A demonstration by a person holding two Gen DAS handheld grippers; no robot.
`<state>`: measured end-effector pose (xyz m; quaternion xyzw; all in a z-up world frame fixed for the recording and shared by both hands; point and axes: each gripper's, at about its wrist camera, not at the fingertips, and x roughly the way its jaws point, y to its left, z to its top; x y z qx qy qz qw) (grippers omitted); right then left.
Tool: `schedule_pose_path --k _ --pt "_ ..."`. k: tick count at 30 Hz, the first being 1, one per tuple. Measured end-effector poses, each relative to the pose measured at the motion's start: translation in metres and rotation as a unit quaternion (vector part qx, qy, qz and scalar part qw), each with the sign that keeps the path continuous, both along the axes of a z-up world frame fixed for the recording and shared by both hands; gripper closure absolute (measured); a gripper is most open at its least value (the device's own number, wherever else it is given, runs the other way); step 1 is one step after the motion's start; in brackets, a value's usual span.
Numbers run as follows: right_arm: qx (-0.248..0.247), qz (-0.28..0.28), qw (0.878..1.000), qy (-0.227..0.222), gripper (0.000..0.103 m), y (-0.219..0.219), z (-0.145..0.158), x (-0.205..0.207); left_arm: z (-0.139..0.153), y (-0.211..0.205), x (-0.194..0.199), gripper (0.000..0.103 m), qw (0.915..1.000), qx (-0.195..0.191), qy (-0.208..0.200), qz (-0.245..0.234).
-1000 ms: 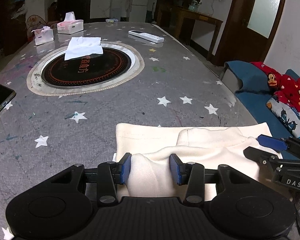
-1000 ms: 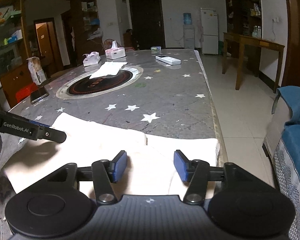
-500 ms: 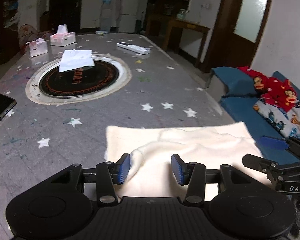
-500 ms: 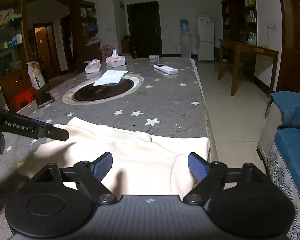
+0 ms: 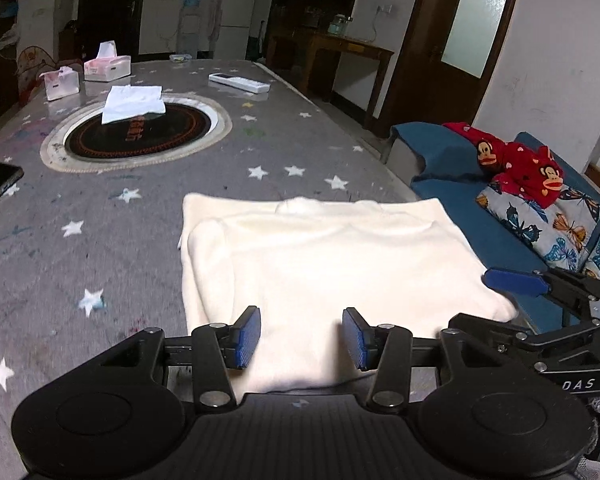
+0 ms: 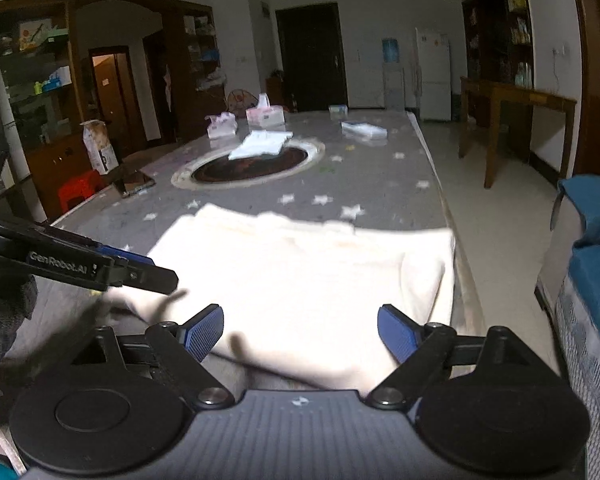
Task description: Fold clothes
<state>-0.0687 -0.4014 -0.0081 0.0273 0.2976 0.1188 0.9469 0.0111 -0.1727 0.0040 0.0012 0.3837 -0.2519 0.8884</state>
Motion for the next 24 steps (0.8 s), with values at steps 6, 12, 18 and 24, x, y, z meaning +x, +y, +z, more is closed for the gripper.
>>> schedule_pose_path --k 6,12,18,24 --pt "-0.018 0.001 1.0 -0.001 0.017 0.004 -0.003 -0.005 0.002 0.0 -0.008 0.055 0.9998 0.008 -0.019 -0.007" --pt "-0.013 0.007 1.0 -0.012 0.017 0.009 0.005 -0.005 0.007 0.011 -0.011 0.055 0.9997 -0.006 -0.023 0.007" --pt "-0.025 0.009 1.0 0.002 0.017 0.012 -0.006 -0.002 -0.003 0.014 -0.008 0.056 0.9997 0.01 -0.017 0.015" --pt "-0.009 0.013 1.0 -0.005 0.016 0.013 0.003 -0.007 0.003 0.016 -0.011 0.055 0.9996 0.0 -0.02 0.018"
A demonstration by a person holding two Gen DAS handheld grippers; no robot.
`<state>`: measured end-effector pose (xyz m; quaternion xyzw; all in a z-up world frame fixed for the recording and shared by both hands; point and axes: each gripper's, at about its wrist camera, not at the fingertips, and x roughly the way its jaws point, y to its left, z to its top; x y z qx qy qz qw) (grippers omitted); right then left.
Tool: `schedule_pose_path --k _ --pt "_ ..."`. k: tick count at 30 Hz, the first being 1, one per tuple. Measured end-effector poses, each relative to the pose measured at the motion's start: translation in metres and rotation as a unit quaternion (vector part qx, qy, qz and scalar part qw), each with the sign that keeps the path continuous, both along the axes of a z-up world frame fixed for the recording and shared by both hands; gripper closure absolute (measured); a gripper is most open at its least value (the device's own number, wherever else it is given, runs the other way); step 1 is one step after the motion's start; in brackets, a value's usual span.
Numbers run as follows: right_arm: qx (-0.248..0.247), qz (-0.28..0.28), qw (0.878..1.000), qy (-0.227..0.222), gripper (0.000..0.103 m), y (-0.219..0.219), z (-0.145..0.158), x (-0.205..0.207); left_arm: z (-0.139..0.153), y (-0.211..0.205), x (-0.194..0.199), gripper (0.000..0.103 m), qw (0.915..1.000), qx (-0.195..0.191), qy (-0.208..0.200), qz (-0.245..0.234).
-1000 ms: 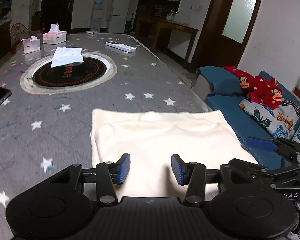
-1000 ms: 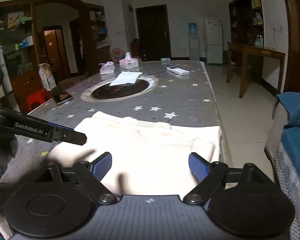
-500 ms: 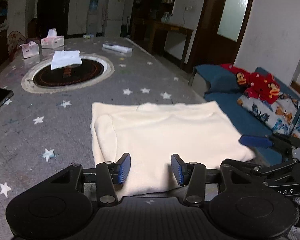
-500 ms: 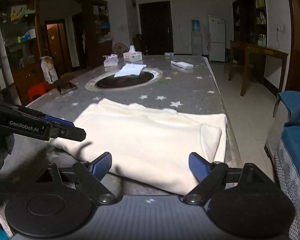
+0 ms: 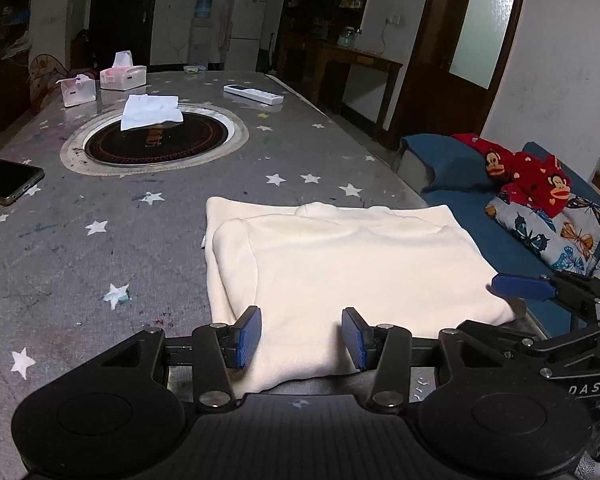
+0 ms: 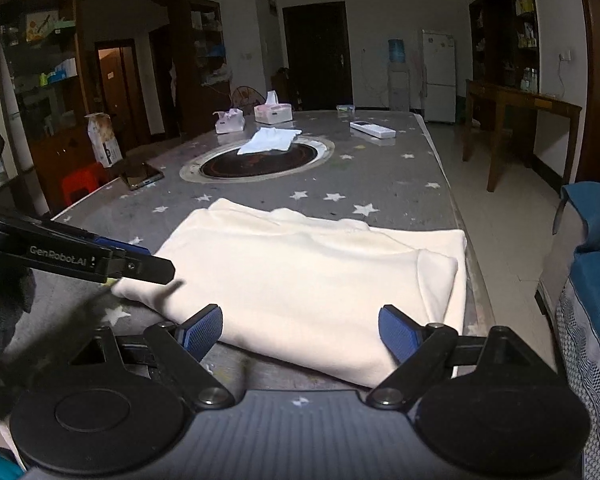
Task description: Fold clothes
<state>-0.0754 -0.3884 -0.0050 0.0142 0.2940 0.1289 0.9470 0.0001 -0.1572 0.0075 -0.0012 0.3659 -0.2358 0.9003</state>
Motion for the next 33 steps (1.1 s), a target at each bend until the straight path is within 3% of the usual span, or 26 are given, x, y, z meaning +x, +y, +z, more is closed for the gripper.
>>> schedule_pose_path --k 5,12,19,28,33 --pt "-0.007 -0.005 1.0 0.01 0.016 0.005 -0.008 0.003 -0.007 -0.002 -0.001 0.055 0.9999 0.016 -0.001 0.002" --pt "-0.003 -0.008 1.0 -0.003 0.016 0.004 0.0 0.002 0.004 0.003 -0.003 0.055 0.9998 0.006 -0.01 0.017" --pt "-0.025 -0.014 1.0 0.008 0.011 0.01 -0.01 0.008 -0.01 0.003 0.004 0.054 0.9992 0.024 0.012 0.031" --pt "-0.021 -0.018 1.0 0.008 0.0 0.016 -0.007 0.008 -0.008 0.003 0.002 0.043 0.9988 0.029 0.019 0.034" --pt "-0.022 -0.024 0.999 0.006 0.0 0.017 -0.006 0.007 -0.007 0.003 -0.001 0.034 0.9989 0.03 0.017 0.032"
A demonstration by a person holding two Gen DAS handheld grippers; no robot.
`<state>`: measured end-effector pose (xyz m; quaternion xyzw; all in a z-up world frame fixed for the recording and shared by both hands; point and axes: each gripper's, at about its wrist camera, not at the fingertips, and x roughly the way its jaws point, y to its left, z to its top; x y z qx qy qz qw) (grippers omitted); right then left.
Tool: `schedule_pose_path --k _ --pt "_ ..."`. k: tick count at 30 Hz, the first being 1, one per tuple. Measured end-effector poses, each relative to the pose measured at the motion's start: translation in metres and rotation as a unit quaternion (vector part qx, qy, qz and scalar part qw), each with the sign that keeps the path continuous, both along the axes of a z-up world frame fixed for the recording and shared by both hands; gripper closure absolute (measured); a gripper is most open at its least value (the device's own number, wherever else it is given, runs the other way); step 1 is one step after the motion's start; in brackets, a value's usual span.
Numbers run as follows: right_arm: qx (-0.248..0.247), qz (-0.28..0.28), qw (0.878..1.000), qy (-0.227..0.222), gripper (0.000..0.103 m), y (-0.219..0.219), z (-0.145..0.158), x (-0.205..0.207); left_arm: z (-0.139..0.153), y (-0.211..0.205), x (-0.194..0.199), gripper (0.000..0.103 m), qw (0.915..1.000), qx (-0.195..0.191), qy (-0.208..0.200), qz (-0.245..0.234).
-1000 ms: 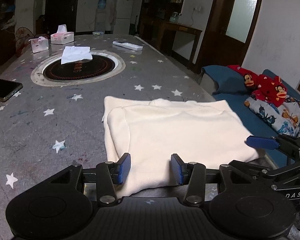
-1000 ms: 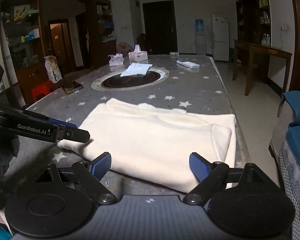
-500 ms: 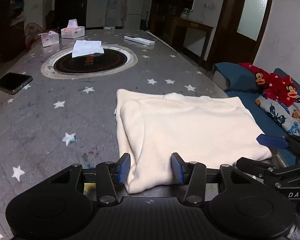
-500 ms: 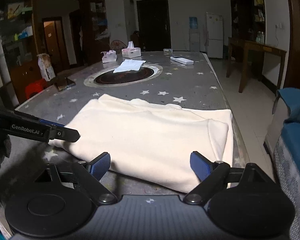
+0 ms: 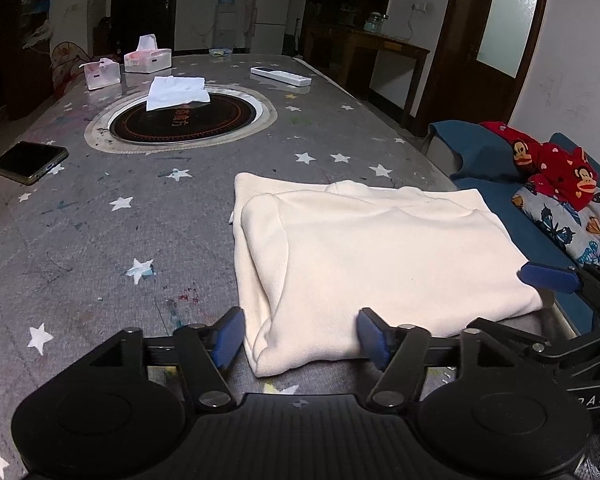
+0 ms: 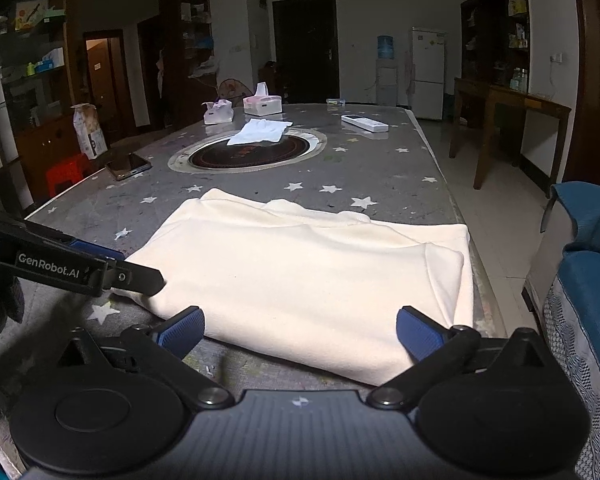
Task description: Fold clothes
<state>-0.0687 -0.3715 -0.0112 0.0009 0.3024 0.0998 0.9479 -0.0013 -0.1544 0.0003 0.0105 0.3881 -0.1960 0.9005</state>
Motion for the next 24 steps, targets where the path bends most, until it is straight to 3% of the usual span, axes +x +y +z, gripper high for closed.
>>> schedule_pose_path --k 17,24 --pt "-0.002 -0.015 1.0 0.001 0.0 0.002 0.005 -0.011 0.009 0.001 -0.016 0.0 0.9998 0.003 -0.019 -0.01" --pt "0.001 -0.031 1.0 -0.001 0.0 -0.002 0.006 -0.02 0.01 0.002 -0.023 0.0 0.9997 0.004 -0.021 -0.013"
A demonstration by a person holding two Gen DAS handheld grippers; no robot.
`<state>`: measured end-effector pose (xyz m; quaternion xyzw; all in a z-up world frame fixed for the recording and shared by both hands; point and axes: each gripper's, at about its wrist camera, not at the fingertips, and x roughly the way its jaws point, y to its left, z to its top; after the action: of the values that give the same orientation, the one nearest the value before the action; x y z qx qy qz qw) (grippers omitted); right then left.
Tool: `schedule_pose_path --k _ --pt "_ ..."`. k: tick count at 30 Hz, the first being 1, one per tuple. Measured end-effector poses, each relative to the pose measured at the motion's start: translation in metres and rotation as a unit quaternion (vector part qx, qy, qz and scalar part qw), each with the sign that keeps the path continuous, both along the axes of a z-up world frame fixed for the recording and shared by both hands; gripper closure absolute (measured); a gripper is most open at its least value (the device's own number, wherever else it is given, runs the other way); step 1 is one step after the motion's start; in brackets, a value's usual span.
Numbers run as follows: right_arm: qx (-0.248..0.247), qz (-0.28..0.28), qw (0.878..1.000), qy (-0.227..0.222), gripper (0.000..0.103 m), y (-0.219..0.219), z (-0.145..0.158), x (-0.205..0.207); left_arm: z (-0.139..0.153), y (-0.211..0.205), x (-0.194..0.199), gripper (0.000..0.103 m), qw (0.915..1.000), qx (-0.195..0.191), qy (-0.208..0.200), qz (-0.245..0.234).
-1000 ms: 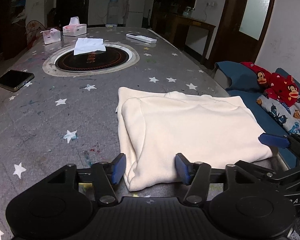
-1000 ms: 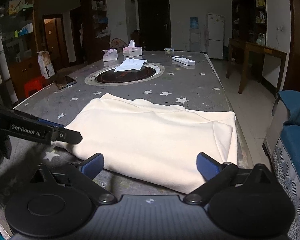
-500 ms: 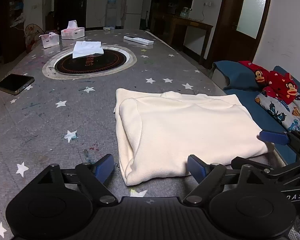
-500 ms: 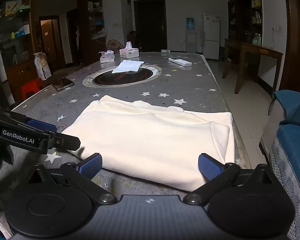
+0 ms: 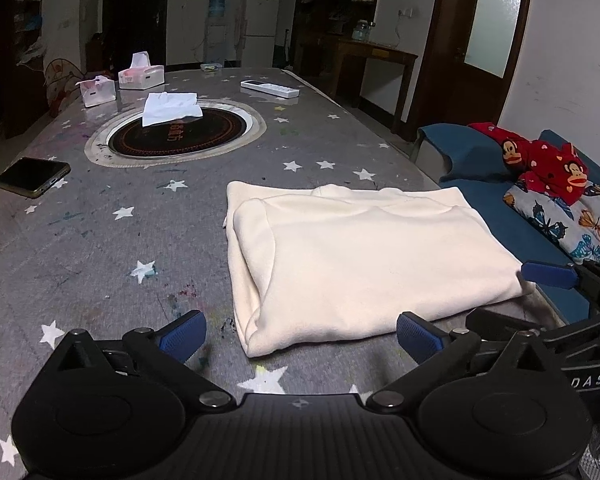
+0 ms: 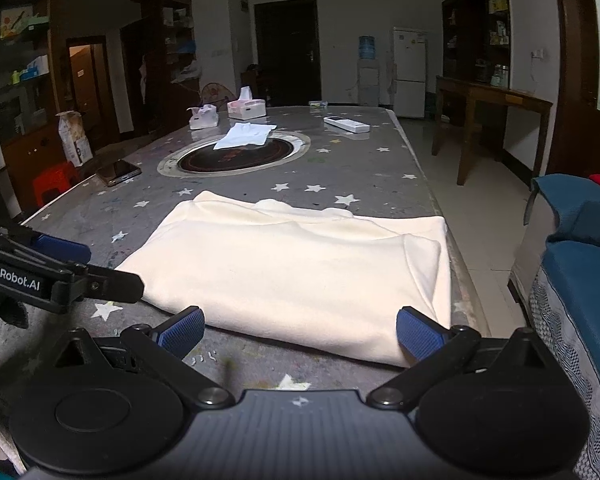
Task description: Fold clothes
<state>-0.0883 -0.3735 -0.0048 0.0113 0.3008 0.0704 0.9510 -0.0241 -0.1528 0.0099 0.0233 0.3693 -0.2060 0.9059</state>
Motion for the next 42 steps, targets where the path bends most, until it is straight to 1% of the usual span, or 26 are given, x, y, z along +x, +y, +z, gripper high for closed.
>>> schedule_pose_path --k 5,10,17,25,36,42 --pt "0.004 -0.012 1.0 0.002 0.0 -0.002 -0.001 -0.004 0.0 0.002 -0.005 0.0 1.0 0.001 0.0 0.001" --pt "-0.008 -0.017 1.0 0.001 0.0 0.001 -0.001 -0.007 0.002 0.005 -0.01 0.0 1.0 -0.001 -0.002 0.002" --pt "0.012 -0.02 1.0 0.004 0.0 0.0 -0.002 -0.011 0.005 0.008 -0.017 0.0 0.9999 -0.01 -0.009 -0.002" --pt "0.004 -0.02 1.0 -0.014 0.0 0.005 -0.001 -0.021 0.006 0.008 -0.025 0.0 0.9999 -0.008 -0.007 -0.001" --pt "0.002 -0.017 1.0 -0.007 0.0 0.009 -0.002 -0.029 0.008 0.004 -0.036 0.0 0.9998 -0.009 -0.012 -0.012" --pt "0.009 -0.023 1.0 -0.005 0.0 0.007 -0.003 -0.033 0.007 0.001 -0.039 0.0 0.9998 -0.006 -0.011 -0.015"
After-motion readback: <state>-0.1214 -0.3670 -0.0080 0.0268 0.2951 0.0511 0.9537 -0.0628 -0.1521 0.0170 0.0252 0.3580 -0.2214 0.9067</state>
